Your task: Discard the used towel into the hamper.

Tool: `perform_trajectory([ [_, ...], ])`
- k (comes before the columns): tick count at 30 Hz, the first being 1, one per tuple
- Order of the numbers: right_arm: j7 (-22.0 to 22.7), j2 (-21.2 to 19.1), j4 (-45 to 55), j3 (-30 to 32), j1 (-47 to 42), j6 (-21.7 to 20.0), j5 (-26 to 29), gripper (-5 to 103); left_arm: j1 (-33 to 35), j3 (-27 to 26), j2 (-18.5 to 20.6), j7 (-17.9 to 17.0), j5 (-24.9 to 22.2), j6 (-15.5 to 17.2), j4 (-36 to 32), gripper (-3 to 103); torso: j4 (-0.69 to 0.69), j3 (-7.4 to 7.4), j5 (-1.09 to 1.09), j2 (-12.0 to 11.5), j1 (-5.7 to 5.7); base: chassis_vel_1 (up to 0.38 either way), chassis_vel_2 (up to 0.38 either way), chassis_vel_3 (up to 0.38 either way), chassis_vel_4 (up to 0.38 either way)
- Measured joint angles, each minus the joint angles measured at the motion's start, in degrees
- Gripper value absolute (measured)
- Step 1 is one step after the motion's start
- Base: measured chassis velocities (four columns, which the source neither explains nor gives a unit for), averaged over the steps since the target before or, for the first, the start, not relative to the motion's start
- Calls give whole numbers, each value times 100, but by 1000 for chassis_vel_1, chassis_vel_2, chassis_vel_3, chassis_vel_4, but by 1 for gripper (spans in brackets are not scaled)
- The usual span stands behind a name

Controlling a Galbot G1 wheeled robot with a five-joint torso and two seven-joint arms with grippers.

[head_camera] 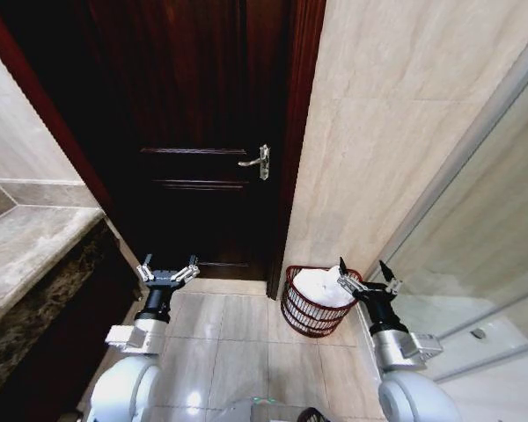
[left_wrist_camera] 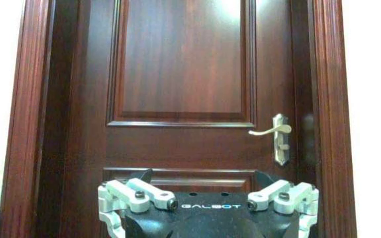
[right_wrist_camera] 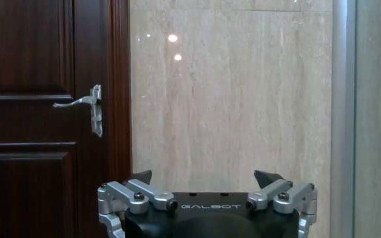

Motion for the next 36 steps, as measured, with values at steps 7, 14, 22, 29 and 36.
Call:
perform_trajectory([
  [7,-2,-2,34,1,5,-25,0,100,2,-50,-4,-25,-36,-11,-22,100,0,101,0,189,86,0,0,0,0],
  [14,-4,-16,37,-57,2,-41,-39,100,2,-37,-40,-39,-59,-10,-54,100,0,222,0,405,182,0,0,0,0],
  [22,2,-31,75,-74,31,-115,-49,100,15,-52,-18,-35,-70,-25,-43,100,0,347,0,628,281,0,0,0,0],
  [29,6,-17,76,-78,45,-126,-60,100,17,-52,-5,-17,-86,-26,-36,100,0,444,0,803,359,0,0,0,0],
  [36,8,0,91,-66,60,-140,-63,100,-13,-53,13,-9,-123,-30,2,100,0,557,0,1014,457,0,0,0,0],
])
